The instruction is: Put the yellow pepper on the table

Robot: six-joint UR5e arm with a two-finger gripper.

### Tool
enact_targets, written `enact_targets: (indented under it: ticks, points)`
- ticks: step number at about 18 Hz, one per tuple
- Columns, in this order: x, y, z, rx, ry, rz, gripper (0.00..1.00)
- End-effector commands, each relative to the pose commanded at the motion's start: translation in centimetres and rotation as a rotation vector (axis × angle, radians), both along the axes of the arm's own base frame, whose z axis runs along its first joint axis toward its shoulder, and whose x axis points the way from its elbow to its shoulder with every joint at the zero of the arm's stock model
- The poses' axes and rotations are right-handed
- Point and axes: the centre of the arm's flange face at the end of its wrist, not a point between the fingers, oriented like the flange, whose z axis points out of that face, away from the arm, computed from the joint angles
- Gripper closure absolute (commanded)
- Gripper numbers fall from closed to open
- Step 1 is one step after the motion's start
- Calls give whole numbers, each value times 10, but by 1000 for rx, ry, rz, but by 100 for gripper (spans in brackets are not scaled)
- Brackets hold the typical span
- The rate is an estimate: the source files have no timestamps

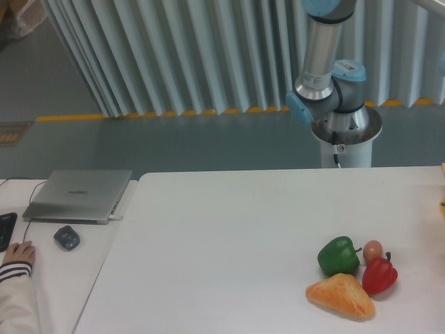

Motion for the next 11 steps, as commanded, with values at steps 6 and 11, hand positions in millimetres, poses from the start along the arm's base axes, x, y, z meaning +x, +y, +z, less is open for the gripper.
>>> enact_targets:
  ticks: [6, 11]
  points:
    - [34, 32, -25, -67, 116, 4, 55]
    - [60, 46, -40, -131, 156, -44, 55]
